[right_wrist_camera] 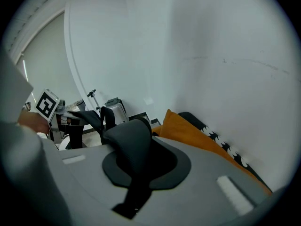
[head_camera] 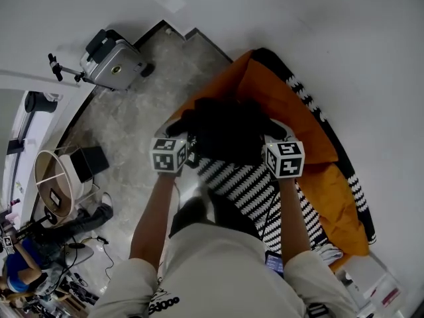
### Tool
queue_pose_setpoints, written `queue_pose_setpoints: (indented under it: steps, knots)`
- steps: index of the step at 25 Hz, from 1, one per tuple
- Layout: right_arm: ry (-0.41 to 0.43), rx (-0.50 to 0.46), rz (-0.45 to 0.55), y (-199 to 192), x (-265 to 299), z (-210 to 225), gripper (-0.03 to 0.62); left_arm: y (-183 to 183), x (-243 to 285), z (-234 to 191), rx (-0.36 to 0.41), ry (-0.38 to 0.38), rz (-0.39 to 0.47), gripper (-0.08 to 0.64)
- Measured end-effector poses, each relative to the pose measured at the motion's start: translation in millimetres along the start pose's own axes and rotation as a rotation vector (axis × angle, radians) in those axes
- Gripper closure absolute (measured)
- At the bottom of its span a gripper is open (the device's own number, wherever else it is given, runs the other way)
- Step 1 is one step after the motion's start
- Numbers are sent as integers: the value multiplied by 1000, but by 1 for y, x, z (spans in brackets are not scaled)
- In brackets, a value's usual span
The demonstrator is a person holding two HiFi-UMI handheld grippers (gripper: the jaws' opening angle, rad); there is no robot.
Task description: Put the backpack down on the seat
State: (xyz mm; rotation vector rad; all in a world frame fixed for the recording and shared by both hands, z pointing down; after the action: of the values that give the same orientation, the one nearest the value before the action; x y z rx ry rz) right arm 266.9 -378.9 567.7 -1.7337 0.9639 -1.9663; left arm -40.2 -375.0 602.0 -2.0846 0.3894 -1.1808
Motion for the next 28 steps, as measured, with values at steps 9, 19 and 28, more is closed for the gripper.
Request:
queue_pose_setpoints:
  steps: [9, 19, 28]
  knots:
    - [26, 5, -35, -27, 5, -17, 572, -52, -9, -9, -55, 32, -54, 529]
    - [29, 19, -71, -51, 11, -38, 574, -95, -9, -14, -94, 13, -104, 524]
    - [48, 20, -103, -71, 23, -53, 574, -118, 6, -18, -120, -26, -141, 504]
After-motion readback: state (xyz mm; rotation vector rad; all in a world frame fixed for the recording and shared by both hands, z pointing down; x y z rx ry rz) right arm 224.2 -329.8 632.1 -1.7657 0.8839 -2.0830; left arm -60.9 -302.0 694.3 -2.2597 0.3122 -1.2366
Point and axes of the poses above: the fingertips, and each gripper's own axes: x forward along the fingers, z to its right, y out of its top, the point moved 8 cm from there along -x, backward along the fingers, and after that the axes turned 11 degrees about -y, right-handed, at the moved point
